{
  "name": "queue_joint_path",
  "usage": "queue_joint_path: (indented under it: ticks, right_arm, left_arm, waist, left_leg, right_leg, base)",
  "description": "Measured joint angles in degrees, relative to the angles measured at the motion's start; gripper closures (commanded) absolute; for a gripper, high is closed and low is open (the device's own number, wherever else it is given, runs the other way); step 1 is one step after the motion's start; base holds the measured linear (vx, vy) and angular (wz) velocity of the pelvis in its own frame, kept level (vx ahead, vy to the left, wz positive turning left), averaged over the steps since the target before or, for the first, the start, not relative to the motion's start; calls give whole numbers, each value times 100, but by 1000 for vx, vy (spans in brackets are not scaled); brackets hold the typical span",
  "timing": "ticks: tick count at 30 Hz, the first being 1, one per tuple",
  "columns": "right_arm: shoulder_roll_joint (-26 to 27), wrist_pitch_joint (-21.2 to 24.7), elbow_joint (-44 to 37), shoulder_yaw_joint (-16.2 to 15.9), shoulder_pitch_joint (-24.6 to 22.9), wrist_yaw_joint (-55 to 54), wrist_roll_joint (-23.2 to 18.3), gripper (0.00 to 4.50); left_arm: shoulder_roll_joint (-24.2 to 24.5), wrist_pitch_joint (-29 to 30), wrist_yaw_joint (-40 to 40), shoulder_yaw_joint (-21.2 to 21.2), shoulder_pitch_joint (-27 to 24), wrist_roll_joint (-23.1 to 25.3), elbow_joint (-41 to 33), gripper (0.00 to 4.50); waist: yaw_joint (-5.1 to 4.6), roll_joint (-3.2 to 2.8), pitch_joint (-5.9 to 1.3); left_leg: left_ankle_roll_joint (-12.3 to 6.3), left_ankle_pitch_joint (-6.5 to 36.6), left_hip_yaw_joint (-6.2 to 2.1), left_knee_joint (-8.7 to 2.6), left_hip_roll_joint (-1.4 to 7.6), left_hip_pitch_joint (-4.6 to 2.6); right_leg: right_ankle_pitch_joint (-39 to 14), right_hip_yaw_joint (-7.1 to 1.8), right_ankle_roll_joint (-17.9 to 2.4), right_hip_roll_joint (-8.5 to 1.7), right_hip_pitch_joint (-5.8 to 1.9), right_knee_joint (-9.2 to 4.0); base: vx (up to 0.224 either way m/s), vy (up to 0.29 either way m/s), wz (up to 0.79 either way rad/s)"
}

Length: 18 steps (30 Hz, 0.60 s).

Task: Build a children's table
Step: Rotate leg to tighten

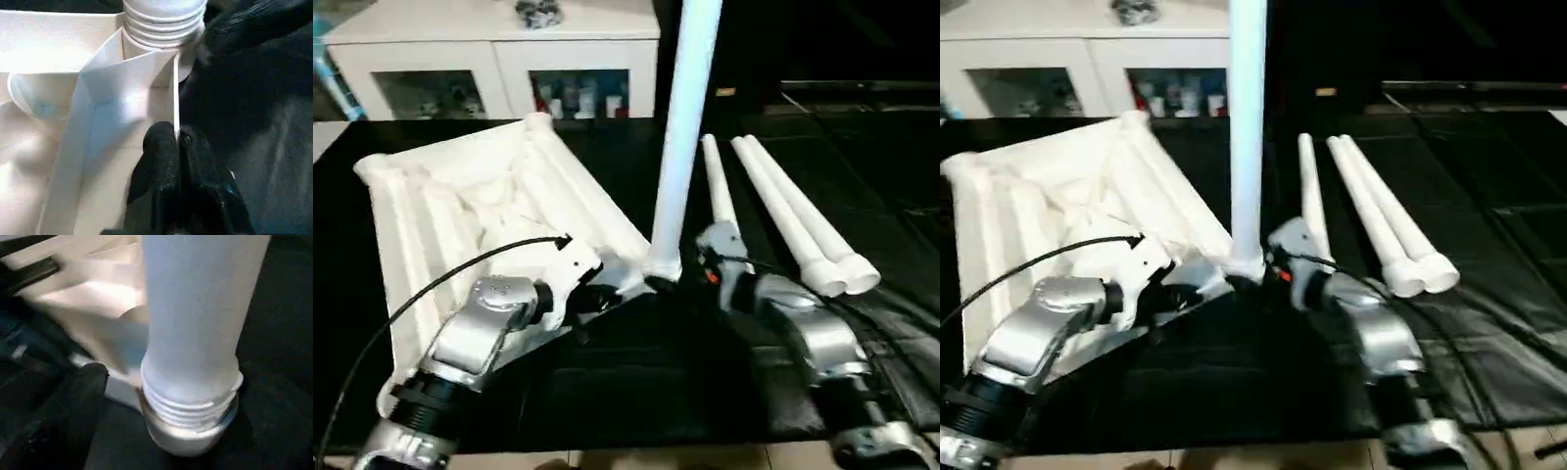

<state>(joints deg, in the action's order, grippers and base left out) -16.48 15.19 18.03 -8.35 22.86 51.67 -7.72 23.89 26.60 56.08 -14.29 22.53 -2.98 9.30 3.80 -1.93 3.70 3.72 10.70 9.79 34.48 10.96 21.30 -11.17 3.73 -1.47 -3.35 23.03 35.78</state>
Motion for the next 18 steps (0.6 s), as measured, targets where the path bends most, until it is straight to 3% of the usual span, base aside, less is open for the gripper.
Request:
queue_joint_path:
  ticks: [3,9,18]
  right_arm:
    - [-223,-69,-5,-73,-4,508,-119,5]
    - [-917,-148,-156,-174,18,1665,-316,5]
    - [-1054,-316,-146,-470,115,2390,-379,5]
  left_arm:
    - [240,-305,411,-37,31,-16,154,450]
    - [645,-947,1270,-304,160,-59,419,450]
    - [661,-1436,1790,-549,356,-55,732,450]
  waist:
    - [33,0,0]
    - [196,0,0]
    - [251,1,0]
  left_leg:
    - [0,0,0,6,0,-2]
    - [-2,-1,1,14,1,-4]
    - [-7,-4,1,18,1,-6]
  right_leg:
    - [1,0,-1,-2,-6,1]
    - [0,1,0,-5,-19,2]
    - [0,1,0,-7,-18,13]
  base:
    - [0,0,0]
    - [0,0,0]
    - [0,0,0]
